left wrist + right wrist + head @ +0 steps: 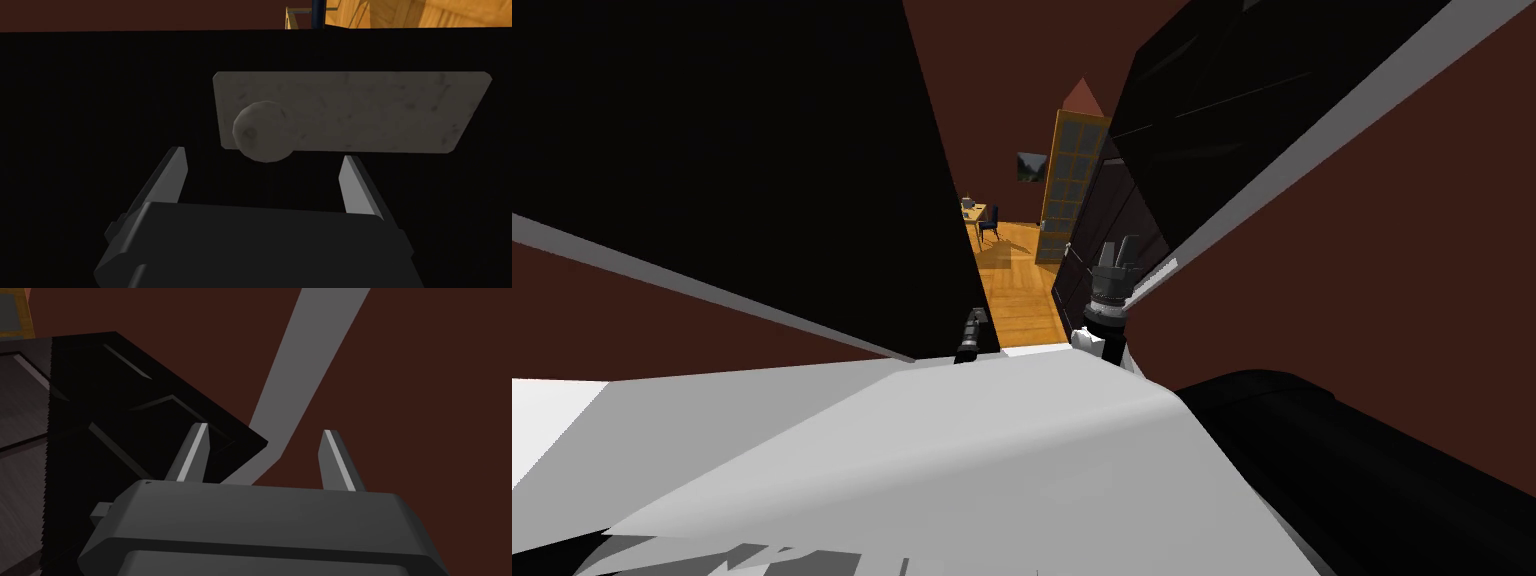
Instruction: Push the door open
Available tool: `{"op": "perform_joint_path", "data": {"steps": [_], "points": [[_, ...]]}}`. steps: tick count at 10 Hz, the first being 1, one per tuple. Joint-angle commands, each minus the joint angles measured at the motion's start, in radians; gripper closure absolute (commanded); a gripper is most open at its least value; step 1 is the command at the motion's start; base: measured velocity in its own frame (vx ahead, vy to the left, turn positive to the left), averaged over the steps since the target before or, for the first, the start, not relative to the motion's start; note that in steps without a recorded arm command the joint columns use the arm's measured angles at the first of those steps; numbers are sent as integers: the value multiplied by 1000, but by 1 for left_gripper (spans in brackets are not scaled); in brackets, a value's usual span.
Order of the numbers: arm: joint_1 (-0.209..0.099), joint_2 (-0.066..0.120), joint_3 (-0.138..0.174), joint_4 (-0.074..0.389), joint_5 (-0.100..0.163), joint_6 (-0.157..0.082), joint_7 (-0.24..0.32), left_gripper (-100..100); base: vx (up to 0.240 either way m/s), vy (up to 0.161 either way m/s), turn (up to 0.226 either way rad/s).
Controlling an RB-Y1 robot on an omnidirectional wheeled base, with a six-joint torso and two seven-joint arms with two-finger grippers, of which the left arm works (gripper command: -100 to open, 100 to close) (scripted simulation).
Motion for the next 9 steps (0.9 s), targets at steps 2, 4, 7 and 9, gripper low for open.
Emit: {"op": "perform_joint_path", "data": {"steps": [2, 4, 7, 9], "points": [[-1, -14, 2, 5, 0, -4, 0, -100, 120, 4, -12], [-1, -14, 2, 5, 0, -4, 0, 100, -21, -3, -1], [-1, -14, 2, 5, 0, -4, 0, 100, -9, 0, 0], [-3, 4, 15, 6, 7, -1, -3, 100, 58, -24, 9]]}}
